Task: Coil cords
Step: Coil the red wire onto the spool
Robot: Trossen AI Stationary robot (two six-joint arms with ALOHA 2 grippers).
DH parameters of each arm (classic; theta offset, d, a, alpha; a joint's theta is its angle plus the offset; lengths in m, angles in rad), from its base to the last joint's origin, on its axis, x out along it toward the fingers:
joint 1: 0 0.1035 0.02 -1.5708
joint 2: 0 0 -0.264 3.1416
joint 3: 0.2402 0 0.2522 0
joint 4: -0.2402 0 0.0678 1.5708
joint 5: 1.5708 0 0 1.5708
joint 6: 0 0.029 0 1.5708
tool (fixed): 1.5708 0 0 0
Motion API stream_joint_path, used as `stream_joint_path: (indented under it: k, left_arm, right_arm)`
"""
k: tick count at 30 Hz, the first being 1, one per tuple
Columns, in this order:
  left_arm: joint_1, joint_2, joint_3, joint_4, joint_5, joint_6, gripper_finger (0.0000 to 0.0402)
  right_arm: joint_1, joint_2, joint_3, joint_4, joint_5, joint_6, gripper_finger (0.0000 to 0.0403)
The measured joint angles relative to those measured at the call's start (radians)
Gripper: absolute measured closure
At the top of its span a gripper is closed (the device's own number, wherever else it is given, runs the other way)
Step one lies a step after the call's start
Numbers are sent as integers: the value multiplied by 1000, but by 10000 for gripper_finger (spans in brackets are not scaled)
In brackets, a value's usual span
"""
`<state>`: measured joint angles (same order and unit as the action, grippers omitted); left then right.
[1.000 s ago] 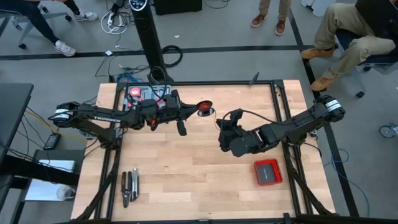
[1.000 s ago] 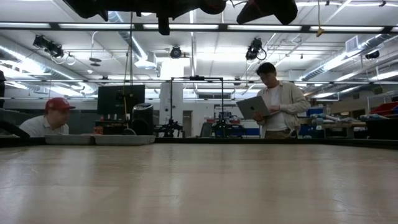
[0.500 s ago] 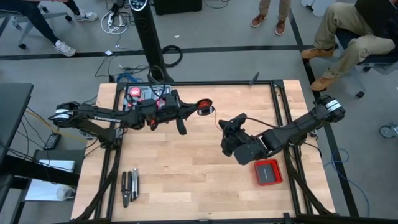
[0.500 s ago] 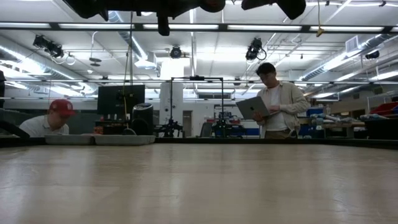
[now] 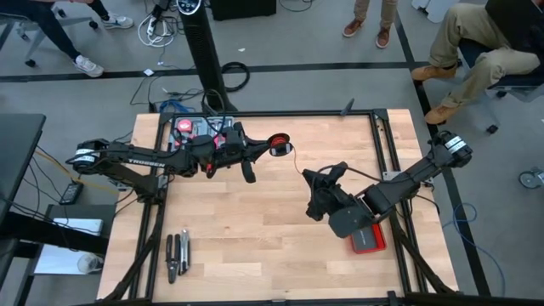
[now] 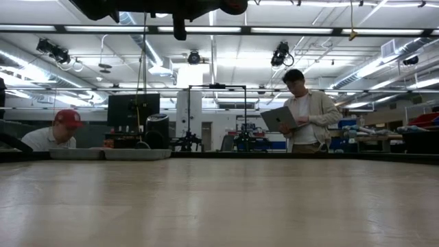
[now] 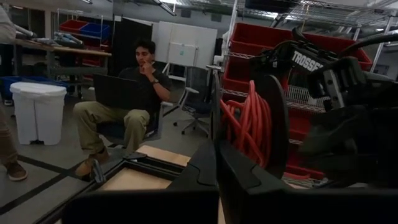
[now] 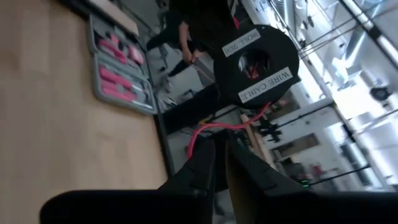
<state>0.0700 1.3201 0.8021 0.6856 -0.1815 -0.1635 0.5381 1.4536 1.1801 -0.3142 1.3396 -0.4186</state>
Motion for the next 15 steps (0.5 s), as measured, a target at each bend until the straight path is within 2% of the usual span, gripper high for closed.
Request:
stream_joint_path:
  k: [6,15]
  left_arm:
    - [0,0,0,1,-2,1,401]
    - [0,0,0,-3,-1,2,401]
  right_arm:
    - [25,0,0,-5,-6,173,368]
    - [25,0,0,-25,-26,319,366]
